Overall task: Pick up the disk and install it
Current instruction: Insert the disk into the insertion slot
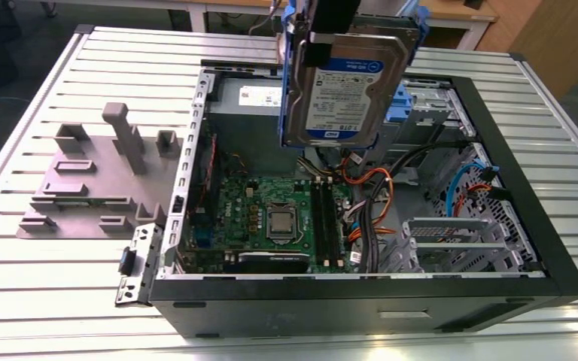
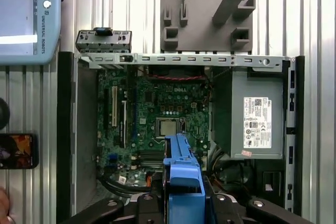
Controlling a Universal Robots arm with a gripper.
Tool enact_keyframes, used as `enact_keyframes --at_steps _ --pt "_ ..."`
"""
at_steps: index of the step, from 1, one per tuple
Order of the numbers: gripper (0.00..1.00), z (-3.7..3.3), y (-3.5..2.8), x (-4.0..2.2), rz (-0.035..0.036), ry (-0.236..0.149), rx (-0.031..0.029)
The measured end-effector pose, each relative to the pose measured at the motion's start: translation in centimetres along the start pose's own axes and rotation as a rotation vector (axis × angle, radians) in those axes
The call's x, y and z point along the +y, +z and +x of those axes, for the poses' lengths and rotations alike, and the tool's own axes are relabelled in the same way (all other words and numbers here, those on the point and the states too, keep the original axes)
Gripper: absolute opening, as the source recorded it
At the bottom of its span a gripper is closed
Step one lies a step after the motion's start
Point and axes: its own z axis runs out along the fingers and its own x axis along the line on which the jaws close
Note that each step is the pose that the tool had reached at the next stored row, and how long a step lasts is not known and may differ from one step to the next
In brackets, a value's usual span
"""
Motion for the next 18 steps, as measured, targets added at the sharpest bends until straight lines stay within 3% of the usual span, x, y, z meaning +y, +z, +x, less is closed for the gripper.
enact_keyframes --at_steps 10,18 --pt "0.36 0.07 0.03 -3.08 -0.0001 0.0 0.0001" --pt "0.36 0.07 0.04 -3.28 -0.0001 0.0 0.0003"
